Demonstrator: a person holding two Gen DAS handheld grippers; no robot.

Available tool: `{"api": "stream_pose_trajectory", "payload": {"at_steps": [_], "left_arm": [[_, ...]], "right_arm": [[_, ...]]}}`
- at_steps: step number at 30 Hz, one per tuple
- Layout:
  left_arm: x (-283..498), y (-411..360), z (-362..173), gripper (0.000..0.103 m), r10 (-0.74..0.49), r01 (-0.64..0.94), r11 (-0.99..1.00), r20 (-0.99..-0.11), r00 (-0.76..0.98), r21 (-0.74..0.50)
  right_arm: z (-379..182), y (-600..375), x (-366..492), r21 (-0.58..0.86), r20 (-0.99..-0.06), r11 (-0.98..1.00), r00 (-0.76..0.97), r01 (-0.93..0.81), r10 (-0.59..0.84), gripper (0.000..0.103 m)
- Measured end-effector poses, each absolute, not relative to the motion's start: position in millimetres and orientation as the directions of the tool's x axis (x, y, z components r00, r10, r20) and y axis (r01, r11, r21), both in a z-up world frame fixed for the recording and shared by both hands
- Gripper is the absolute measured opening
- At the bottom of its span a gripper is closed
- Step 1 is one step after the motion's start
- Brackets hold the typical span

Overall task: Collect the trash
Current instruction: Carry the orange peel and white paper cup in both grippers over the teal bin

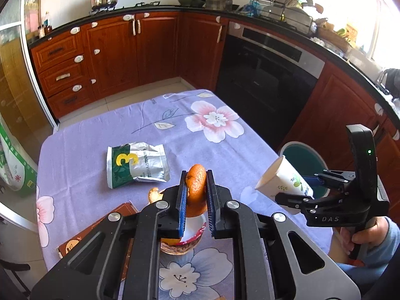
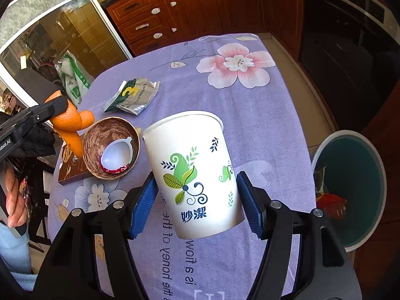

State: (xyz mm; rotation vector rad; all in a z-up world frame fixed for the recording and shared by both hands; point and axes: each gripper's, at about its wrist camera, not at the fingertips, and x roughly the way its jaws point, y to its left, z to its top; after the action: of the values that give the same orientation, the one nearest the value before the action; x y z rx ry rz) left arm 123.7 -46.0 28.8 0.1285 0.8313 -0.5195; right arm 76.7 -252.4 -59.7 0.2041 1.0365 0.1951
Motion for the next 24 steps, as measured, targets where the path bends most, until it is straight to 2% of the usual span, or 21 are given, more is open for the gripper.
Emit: {"api": "stream_pose_trajectory", "payload": {"at_steps": [10,17,24], "left_arm": [[104,-136,53,0.014,-0.492,0.63,0.772,-0.707,0.508,-0.085],[91,-219,43,0.014,-0.562,0.719,0.684,-0.716,0.414,-0.121],[81,-312,18,0.014,-0.598,0.801,0.577,-0.749,0.285,-0.156]], "right_arm": [[-21,-334,41,0.273,-0.766,0.959,0.621,0.082,0.165,0.059],[-15,-409,7,0.279,-0.748,0.935,0.66,0.221,0.067,0.059],[-35,-482,-24,0.295,-0.766,0.882,0.643,0.368,-0.012,0.059]]}}
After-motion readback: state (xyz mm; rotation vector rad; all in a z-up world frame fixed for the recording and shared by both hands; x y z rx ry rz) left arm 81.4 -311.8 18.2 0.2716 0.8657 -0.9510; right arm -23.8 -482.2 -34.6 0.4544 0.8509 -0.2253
